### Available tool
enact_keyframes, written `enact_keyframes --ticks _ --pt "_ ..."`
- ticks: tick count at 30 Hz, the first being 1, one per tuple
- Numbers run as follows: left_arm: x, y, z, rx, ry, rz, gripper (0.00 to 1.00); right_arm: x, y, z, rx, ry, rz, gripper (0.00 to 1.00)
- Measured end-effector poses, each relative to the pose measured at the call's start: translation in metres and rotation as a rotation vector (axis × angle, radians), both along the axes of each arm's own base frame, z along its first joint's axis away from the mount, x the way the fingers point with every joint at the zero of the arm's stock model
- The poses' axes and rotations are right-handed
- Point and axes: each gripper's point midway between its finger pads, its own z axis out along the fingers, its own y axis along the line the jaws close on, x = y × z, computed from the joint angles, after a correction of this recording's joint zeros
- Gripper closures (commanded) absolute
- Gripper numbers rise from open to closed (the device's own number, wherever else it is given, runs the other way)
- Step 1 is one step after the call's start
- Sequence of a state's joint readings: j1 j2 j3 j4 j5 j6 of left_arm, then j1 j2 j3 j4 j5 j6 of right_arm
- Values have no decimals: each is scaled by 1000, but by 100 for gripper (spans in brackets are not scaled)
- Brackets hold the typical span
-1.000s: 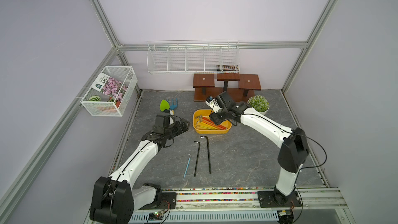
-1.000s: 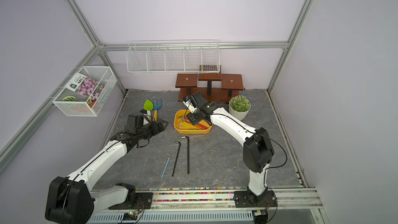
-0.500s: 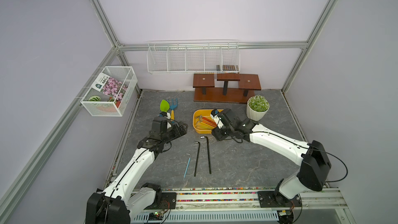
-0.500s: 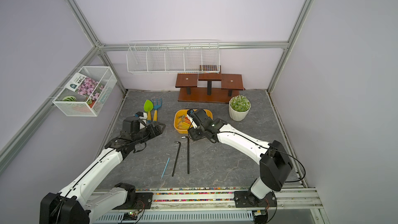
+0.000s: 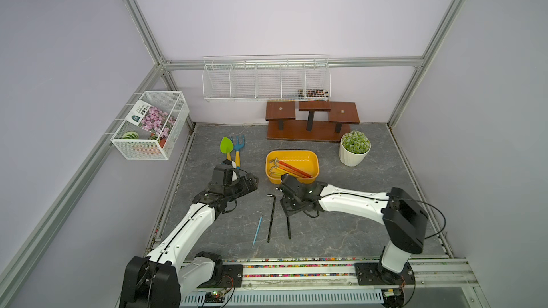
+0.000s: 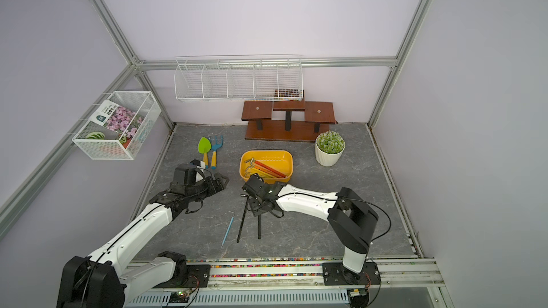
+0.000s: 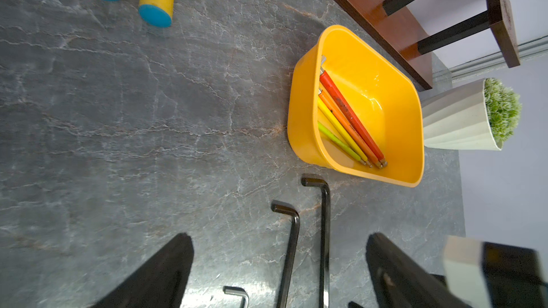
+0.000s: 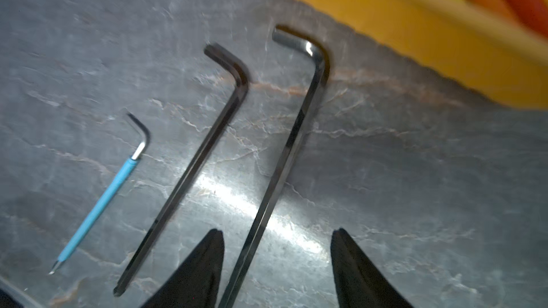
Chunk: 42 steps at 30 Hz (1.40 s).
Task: Put the hex key on the desktop into the storage box
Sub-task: Pick up the Allen key from the center of the board.
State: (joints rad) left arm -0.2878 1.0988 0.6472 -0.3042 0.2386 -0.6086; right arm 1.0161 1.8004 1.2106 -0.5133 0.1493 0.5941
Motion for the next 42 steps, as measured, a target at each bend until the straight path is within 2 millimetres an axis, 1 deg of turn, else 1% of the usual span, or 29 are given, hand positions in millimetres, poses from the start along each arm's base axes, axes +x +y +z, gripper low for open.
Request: enact_keyframes --ticks 1,4,13,25,32,35,39,42 --pt "0 0 -1 1 2 0 4 -2 0 -7 -16 13 -12 37" --pt "0 0 -1 1 2 0 4 -2 -1 -19 -41 35 -48 37" --pt "-1 0 -5 1 4 -1 4 4 9 -17 -18 42 -95 36" --pt "-1 0 -5 0 3 -1 4 2 5 -32 -50 67 -113 38" --pt "1 -1 -6 -1 1 -1 4 2 4 -33 -57 68 -115 41" --pt "2 -1 -8 1 7 -1 4 2 3 -38 -70 69 -118 42" --pt "3 -2 -11 0 12 -3 4 3 4 -38 -74 58 -118 43" --pt "3 -2 -12 0 14 -3 4 3 4 -38 -77 53 -119 47"
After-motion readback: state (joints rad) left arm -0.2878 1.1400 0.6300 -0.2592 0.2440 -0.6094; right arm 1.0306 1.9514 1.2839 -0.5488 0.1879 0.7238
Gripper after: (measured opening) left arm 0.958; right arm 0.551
